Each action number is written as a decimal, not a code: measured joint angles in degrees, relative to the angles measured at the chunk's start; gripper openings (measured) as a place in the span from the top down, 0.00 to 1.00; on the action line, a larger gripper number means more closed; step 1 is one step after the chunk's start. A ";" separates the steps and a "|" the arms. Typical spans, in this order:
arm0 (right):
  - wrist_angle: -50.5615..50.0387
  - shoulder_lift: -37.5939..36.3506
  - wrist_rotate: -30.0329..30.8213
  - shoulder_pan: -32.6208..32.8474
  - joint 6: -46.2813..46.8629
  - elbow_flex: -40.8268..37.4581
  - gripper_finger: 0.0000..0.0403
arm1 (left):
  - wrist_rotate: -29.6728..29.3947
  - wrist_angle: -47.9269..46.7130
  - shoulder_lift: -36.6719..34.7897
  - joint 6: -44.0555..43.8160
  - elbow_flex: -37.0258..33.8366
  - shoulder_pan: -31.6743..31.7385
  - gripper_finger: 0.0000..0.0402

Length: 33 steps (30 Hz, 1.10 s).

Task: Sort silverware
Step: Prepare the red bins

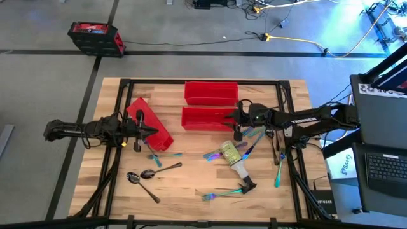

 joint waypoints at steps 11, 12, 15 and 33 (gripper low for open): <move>-4.35 0.02 -0.46 0.00 -2.31 3.64 0.72 | 0.00 0.01 0.00 0.00 0.02 0.00 1.00; -4.37 0.02 -0.44 0.00 -2.31 3.68 0.72 | 0.00 0.02 0.00 0.00 0.02 0.00 1.00; -4.97 0.02 -0.33 0.00 -2.31 3.68 0.72 | 0.00 0.00 0.00 0.00 0.02 0.02 1.00; -2.52 0.02 -0.23 0.02 -1.45 3.68 0.72 | 0.00 0.02 0.00 0.00 0.01 0.02 1.00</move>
